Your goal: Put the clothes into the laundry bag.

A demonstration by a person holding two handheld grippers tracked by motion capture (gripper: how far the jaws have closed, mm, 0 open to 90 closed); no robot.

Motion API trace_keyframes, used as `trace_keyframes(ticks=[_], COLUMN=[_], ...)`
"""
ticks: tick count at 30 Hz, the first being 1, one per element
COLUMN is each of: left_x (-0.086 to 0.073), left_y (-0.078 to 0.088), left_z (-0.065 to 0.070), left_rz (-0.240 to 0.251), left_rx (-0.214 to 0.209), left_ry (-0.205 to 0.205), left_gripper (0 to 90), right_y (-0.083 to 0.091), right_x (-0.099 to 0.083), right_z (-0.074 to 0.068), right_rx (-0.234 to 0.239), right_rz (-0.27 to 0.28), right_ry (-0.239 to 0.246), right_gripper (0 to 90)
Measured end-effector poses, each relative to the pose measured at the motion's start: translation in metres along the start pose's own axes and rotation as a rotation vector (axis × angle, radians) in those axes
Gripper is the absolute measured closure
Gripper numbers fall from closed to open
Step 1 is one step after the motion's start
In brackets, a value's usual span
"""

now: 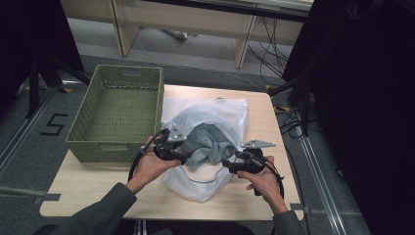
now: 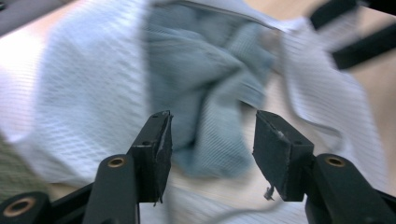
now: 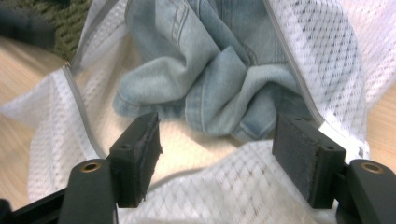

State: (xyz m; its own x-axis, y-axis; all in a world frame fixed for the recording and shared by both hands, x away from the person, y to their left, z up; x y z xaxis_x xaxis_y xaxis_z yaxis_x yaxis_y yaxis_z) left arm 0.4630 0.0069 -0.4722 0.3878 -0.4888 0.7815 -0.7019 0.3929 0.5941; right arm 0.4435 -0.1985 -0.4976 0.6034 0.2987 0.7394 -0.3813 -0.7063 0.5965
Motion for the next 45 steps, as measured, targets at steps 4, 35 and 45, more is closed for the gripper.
trace_keyframes(ticks=[4, 35, 45], left_x=[0.010, -0.039, -0.005], left_y=[-0.011, -0.016, -0.005], left_z=[-0.015, 0.028, 0.047], left_rz=[-0.014, -0.099, 0.037], left_rx=[0.027, -0.129, -0.068], left_ry=[0.007, -0.240, -0.274], left_gripper=[47.5, 87.6, 52.3], right_y=[0.001, 0.035, 0.029], right_x=[-0.003, -0.011, -0.012], right_z=[0.002, 0.026, 0.027], right_rx=[-0.006, -0.104, -0.109], right_rz=[0.001, 0.042, 0.022], right_ry=[0.011, -0.076, -0.036], right_gripper=[33.3, 34.1, 34.0])
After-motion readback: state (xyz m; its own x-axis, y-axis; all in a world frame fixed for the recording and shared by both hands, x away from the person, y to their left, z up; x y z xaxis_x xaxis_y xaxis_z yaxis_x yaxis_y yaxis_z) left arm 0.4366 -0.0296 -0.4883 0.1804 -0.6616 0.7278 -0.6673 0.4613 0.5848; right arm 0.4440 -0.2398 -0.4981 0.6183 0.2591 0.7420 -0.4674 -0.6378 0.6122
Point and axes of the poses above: each handheld gripper's, and its own axes: y roughly backward along the jaws, x roughly out of its top, z roughly to its right, the point moved 8 cm from there along -y, roughly forward along the jaws, and after that the axes turned 14 degrees about x, right-handed, at the moved point
